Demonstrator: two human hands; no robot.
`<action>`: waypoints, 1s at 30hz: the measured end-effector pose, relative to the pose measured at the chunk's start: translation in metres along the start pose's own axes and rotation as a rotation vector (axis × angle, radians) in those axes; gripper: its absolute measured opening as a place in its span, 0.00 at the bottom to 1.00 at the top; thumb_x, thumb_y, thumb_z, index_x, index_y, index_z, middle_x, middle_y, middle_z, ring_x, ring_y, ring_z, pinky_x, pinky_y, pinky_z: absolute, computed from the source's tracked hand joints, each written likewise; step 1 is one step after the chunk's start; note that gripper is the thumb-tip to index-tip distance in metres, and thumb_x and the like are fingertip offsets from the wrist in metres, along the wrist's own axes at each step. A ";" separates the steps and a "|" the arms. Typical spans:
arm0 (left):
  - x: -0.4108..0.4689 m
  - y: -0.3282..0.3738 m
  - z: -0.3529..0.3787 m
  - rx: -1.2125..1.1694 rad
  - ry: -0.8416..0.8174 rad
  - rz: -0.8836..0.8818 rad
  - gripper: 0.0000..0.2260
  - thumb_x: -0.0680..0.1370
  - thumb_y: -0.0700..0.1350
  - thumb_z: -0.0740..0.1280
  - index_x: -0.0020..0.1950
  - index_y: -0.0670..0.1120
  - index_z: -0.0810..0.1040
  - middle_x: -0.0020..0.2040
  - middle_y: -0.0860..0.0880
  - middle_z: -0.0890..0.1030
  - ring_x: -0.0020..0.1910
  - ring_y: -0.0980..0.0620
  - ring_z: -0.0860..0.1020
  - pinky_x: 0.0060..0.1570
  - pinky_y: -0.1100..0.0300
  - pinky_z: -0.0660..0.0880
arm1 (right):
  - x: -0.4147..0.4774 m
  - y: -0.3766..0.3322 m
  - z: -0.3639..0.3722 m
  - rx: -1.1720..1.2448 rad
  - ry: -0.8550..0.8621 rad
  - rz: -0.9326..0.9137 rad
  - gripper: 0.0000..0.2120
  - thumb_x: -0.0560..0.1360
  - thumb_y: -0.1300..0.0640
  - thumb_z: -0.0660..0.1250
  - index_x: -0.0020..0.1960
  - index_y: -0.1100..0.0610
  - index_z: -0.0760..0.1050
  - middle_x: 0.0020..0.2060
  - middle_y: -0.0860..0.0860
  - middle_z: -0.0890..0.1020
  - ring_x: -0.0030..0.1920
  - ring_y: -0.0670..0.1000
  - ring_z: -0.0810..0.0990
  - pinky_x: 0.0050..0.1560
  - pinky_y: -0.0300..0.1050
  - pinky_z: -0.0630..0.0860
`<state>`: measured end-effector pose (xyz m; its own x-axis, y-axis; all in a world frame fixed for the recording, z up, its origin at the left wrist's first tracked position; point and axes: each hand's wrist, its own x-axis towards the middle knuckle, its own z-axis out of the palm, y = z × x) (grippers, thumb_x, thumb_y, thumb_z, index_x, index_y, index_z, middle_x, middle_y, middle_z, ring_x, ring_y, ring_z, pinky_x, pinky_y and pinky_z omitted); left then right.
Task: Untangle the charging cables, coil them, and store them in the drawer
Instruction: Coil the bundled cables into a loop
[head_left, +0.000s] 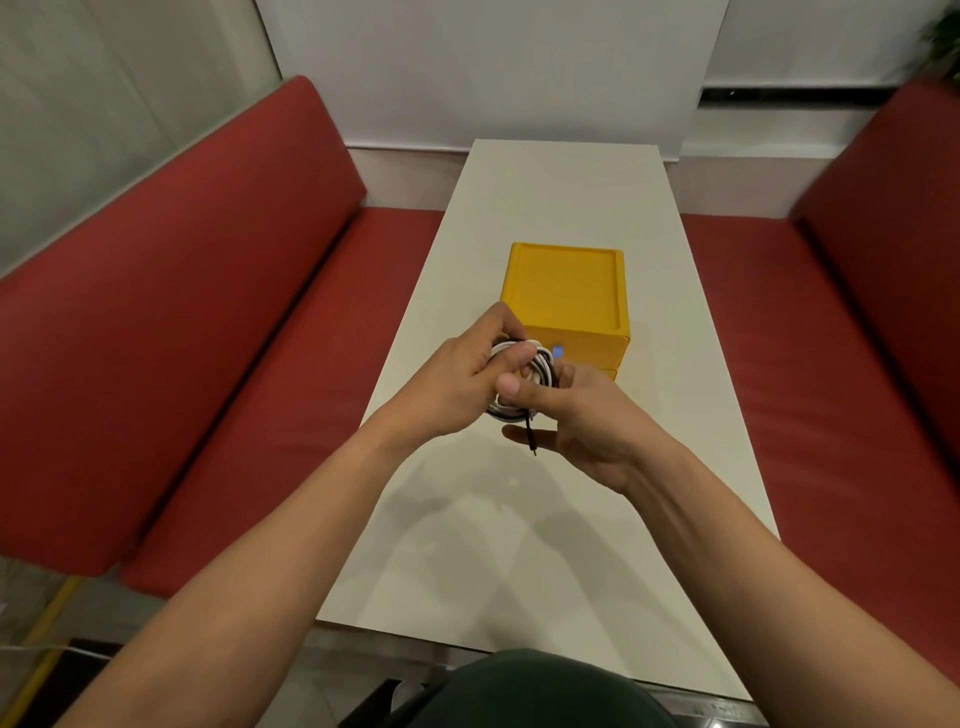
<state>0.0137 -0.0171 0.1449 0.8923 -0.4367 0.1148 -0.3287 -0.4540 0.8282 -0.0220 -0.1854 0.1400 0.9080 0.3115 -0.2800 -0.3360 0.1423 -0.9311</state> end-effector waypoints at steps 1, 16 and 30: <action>0.001 0.000 -0.001 -0.003 -0.007 -0.003 0.04 0.86 0.52 0.61 0.54 0.53 0.70 0.44 0.55 0.81 0.41 0.57 0.78 0.42 0.55 0.76 | 0.001 0.000 0.001 -0.024 0.012 0.006 0.19 0.72 0.57 0.77 0.61 0.58 0.80 0.52 0.56 0.86 0.57 0.56 0.85 0.63 0.61 0.79; 0.004 -0.009 0.002 0.149 0.142 0.049 0.06 0.86 0.51 0.62 0.57 0.49 0.72 0.39 0.55 0.81 0.35 0.59 0.78 0.32 0.65 0.70 | 0.011 0.007 -0.007 0.012 0.118 -0.115 0.15 0.80 0.62 0.69 0.66 0.60 0.76 0.50 0.56 0.86 0.51 0.54 0.85 0.54 0.52 0.83; 0.010 -0.010 0.009 0.245 0.108 0.070 0.09 0.86 0.51 0.62 0.58 0.47 0.76 0.36 0.59 0.77 0.35 0.63 0.78 0.31 0.68 0.67 | 0.021 0.011 -0.023 0.232 -0.001 -0.009 0.08 0.81 0.61 0.66 0.58 0.59 0.80 0.48 0.55 0.83 0.51 0.52 0.80 0.67 0.61 0.75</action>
<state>0.0231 -0.0236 0.1330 0.8881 -0.3944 0.2359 -0.4443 -0.6056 0.6602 -0.0005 -0.1992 0.1184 0.9110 0.3102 -0.2717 -0.3765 0.3571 -0.8548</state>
